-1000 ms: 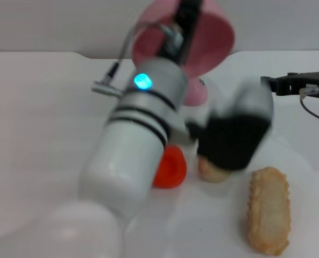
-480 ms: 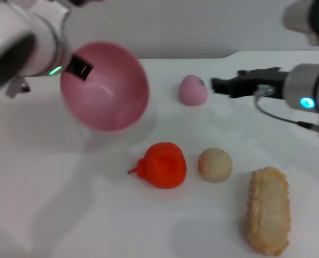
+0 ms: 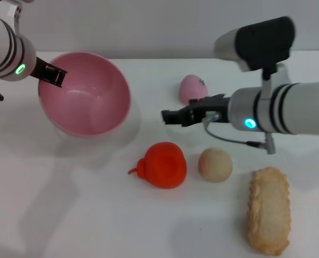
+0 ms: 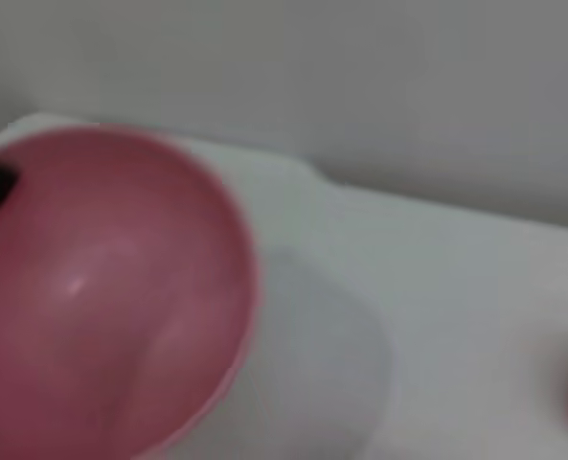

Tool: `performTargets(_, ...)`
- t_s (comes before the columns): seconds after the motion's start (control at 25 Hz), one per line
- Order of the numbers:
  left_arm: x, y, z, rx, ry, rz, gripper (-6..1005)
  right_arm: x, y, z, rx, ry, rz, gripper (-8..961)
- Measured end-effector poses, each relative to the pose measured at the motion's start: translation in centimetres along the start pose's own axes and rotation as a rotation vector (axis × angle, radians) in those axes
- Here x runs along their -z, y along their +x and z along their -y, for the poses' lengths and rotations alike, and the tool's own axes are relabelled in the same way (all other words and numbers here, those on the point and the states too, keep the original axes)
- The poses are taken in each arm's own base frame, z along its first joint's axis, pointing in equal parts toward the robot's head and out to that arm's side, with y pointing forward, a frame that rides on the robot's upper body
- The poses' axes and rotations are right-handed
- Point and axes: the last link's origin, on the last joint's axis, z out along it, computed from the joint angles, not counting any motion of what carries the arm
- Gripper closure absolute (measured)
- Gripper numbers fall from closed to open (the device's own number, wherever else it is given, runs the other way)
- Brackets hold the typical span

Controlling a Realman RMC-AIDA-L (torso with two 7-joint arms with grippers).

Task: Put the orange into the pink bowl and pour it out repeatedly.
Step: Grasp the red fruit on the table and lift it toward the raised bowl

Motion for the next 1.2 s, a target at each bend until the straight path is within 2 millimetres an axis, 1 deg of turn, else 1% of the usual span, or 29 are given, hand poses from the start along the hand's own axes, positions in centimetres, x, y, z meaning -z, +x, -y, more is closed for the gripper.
performTargets(0.2, 0.1, 0.2, 0.2, -0.008, 0.014, -0.005, 956, -0.8, 0.4, -0.8, -0.010, -0.048, -0.014, 186)
performTargets(0.4, 0.1, 0.7, 0.3, -0.016, 0.027, -0.022, 956, -1.5, 1.2, -0.9, -0.031, -0.063, -0.040, 185)
performTargets(0.6, 0.1, 0.7, 0.3, -0.018, 0.027, -0.023, 956, -2.8, 2.1, -1.2, -0.062, -0.131, -0.093, 196)
performTargets(0.76, 0.2, 0.9, 0.1, -0.028, 0.025, -0.027, 956, -3.3, 2.3, -1.2, -0.080, -0.158, -0.107, 212)
performTargets(1.0, 0.3, 1.1, 0.0, -0.036, 0.024, -0.031, 956, -3.8, 3.0, -0.6, -0.100, -0.144, -0.137, 237)
performTargets(1.2, 0.3, 1.1, 0.0, -0.036, 0.024, -0.031, 956, -3.7, 3.2, -0.6, -0.102, -0.149, -0.147, 257)
